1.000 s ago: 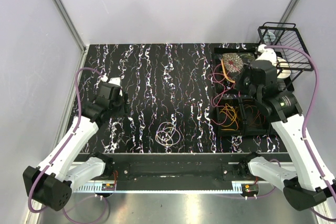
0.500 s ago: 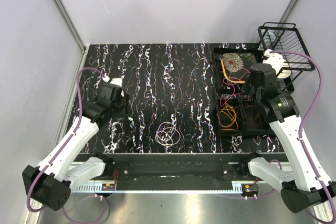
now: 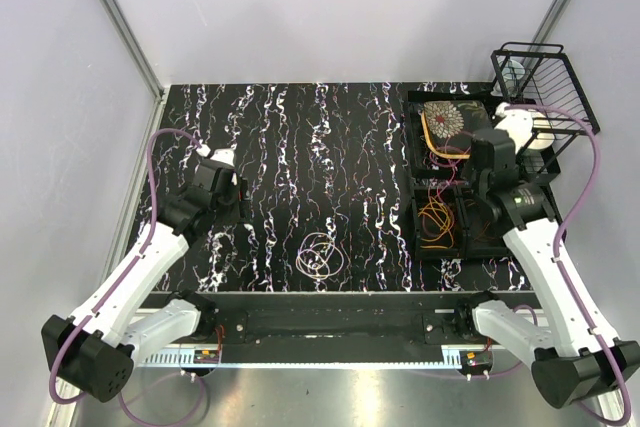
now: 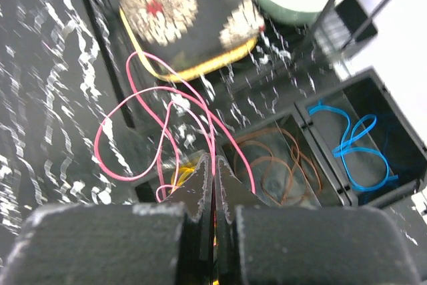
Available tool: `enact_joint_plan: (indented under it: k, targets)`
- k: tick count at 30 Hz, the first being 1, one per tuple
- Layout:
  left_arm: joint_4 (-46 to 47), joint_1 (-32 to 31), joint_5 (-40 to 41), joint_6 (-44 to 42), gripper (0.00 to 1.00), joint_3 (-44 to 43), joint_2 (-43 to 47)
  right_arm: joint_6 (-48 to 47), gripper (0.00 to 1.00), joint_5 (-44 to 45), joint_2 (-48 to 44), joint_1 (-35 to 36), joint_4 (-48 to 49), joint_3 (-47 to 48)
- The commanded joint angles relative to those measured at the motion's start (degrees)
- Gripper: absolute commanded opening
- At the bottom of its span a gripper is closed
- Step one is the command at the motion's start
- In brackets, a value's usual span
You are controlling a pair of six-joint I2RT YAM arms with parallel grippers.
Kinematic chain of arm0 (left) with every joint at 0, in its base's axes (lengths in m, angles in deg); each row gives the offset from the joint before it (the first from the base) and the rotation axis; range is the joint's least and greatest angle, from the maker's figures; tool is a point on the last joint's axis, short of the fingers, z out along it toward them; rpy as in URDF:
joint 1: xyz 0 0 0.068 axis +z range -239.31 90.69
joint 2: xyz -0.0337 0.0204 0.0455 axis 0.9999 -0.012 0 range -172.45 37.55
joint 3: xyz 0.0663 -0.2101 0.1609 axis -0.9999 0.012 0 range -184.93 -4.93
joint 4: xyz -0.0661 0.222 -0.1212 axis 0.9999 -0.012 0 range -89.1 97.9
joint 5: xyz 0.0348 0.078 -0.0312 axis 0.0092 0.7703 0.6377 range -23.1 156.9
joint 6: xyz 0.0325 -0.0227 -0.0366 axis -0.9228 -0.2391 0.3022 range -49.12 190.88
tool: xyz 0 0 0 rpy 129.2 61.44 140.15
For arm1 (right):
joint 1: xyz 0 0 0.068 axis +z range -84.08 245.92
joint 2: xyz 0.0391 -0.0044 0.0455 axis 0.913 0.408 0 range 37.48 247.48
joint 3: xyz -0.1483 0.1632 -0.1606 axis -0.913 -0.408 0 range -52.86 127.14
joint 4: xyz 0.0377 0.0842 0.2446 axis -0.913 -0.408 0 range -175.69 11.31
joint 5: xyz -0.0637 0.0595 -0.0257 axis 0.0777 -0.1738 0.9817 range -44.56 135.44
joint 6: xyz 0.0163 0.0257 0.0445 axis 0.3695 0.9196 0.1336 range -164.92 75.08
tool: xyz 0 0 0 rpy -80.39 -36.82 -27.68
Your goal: Untangle the cables
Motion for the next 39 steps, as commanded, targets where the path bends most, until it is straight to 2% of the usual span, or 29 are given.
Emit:
enact_joint_plan:
  k: [1, 6, 19, 29, 33, 39]
  targets:
    - [1.87, -0.40, 1.65, 0.24, 0.64, -0.25, 0.57, 1.46, 0.00, -2.04, -2.85, -0.21, 2.47, -5.55]
    - [1.79, -0.40, 1.56, 0.24, 0.64, -0.34, 0.66, 4.36, 0.00, -4.77, -6.72, -0.21, 0.98, -10.04]
    - [1.87, -0.58, 1.30, 0.15, 0.64, -0.34, 0.66, 12.98, 0.00, -14.35, -12.35, -0.22, -8.78, -12.59]
    - [1.96, -0.58, 1.03, 0.06, 0.64, -0.34, 1.01, 25.72, 0.00, -14.79, -6.55, -0.21, -17.04, -10.92]
    - [2.05, -0.49, 0.77, -0.11, 0.64, -0.43, 0.84, 29.40, 0.00, -18.48, -5.58, -0.21, -16.69, -14.43]
    - [2.14, -0.49, 0.60, -0.20, 0.64, -0.43, 1.10, 32.14, 0.00, -18.40, -5.76, -0.22, -16.43, -16.99]
